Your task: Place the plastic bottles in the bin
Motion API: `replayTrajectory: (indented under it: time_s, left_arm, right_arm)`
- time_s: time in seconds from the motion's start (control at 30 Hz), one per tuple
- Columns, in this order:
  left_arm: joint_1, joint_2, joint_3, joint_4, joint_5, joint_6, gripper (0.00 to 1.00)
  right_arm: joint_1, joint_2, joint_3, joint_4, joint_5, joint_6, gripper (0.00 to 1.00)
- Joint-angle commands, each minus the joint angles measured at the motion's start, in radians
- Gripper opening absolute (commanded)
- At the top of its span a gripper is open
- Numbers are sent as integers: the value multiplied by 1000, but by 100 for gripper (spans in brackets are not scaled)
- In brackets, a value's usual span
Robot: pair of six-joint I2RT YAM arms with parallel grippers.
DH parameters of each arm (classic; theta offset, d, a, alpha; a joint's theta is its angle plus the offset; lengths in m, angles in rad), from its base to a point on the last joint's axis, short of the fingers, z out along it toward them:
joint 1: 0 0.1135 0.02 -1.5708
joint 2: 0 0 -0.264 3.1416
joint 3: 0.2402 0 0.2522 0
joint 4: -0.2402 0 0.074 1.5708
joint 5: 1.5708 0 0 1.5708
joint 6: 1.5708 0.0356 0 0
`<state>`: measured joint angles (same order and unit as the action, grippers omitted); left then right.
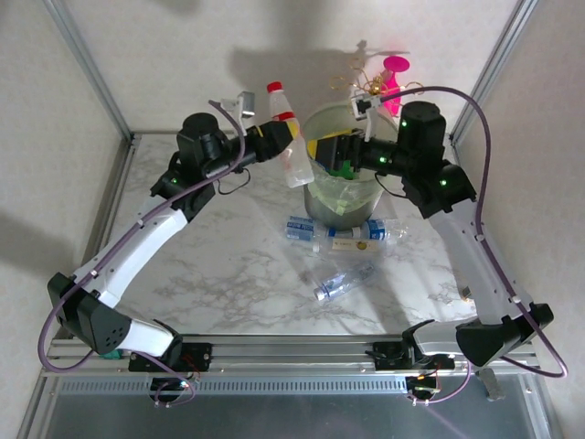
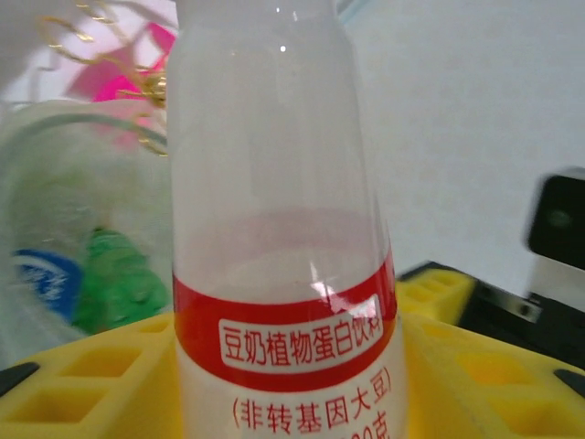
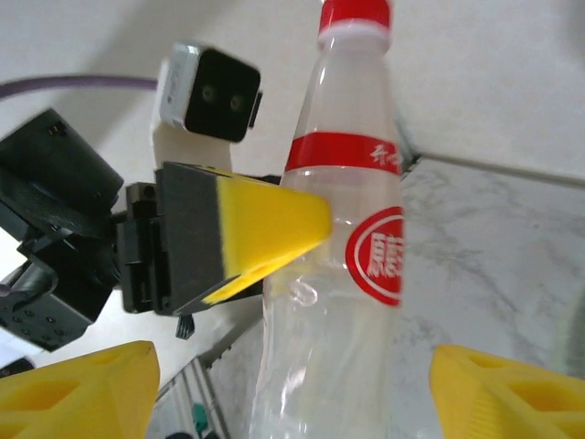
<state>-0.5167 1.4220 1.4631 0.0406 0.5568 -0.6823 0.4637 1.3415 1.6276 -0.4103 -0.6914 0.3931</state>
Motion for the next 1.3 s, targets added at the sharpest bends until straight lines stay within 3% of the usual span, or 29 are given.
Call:
replayTrajectory:
  time_s: [0.0, 0.2, 0.5, 1.03, 1.17, 1.27]
  left_arm:
    - [-15, -32, -9, 148, 38, 44, 52]
    - [-30, -34, -7, 185, 91, 33, 52]
    - [-45, -28, -10, 194, 88, 33, 54]
    - [-74, 24, 19, 213, 84, 11, 61]
    - [-74, 25, 41, 196, 49, 9, 75]
    - [-74, 7, 62, 136, -46, 48, 85]
  right_arm:
    - [24, 36, -3, -6, -60, -23, 80]
    - [35, 53, 2, -7, -87, -22, 79]
    - [41, 59, -11, 41, -135, 6, 65]
    - [41, 2, -45, 36, -29, -13, 44]
    - [37, -30, -58, 30, 61, -23, 41]
    - [22, -37, -47, 7, 130, -27, 41]
